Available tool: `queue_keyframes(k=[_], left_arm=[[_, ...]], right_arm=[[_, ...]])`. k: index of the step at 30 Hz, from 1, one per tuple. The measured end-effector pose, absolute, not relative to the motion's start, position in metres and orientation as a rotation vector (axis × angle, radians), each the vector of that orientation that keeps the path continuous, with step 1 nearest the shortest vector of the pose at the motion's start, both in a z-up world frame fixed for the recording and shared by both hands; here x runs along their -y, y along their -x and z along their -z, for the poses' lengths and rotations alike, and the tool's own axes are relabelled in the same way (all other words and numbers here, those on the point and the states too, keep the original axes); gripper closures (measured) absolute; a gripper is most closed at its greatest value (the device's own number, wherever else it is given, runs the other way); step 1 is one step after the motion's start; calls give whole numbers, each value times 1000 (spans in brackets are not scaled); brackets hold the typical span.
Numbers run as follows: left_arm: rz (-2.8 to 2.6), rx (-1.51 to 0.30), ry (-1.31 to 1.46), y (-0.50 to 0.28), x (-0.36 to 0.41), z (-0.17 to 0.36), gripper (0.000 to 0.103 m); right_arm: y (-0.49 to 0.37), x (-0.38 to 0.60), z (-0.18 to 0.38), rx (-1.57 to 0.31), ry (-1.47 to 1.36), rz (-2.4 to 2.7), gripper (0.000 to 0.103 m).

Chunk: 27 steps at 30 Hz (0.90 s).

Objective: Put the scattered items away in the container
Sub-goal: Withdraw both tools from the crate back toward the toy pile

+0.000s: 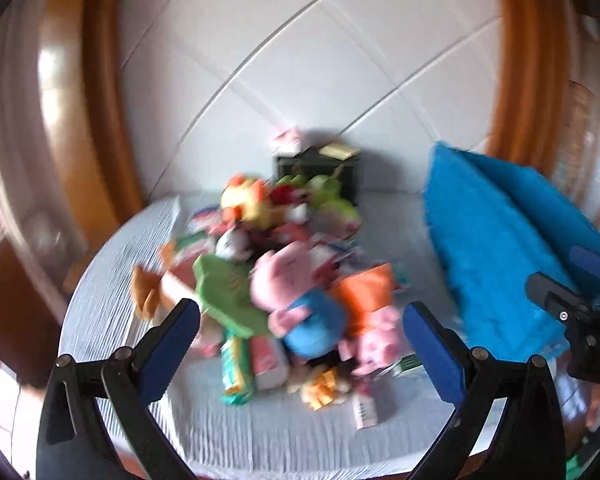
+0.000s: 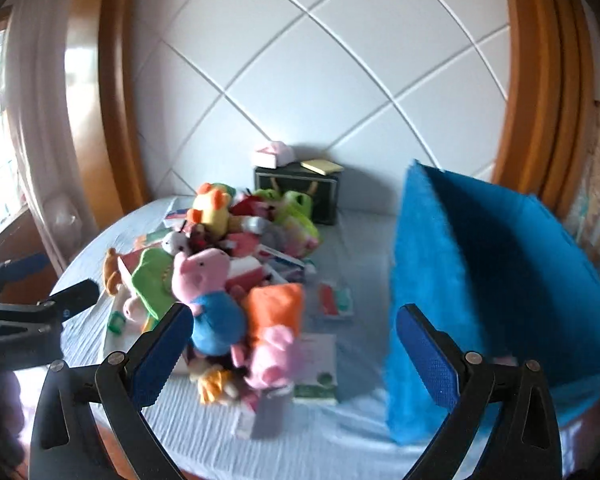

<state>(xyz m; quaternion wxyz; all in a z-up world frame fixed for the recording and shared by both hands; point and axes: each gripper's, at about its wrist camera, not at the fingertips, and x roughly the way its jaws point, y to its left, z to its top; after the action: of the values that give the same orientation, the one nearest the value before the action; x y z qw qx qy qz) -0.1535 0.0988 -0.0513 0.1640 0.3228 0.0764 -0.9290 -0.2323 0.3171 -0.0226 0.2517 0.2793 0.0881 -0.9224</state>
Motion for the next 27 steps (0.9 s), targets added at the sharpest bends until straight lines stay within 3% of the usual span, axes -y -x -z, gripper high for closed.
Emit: queue_keyframes(k=[6, 10, 12, 17, 22, 27], left_arm=[[2399, -303, -999, 140, -26, 112, 0], [2216, -386, -1097, 129, 17, 159, 0], [2147, -416, -1139, 120, 35, 182, 0], [2044, -446, -1189, 98, 66, 223, 1], [2073, -444, -1227, 99, 83, 237, 16], [2232, -389, -1229, 129, 92, 228, 17]], right_arm=[[283, -277, 109, -139, -1049, 2304, 3], [298, -258, 175, -211, -1187, 2223, 21], [305, -253, 202, -218, -1264, 2191, 25], [313, -239, 244, -238, -1383, 2125, 52], [314, -225, 246, -201, -1408, 2162, 53], [310, -201, 224, -167, -1348, 2269, 53]])
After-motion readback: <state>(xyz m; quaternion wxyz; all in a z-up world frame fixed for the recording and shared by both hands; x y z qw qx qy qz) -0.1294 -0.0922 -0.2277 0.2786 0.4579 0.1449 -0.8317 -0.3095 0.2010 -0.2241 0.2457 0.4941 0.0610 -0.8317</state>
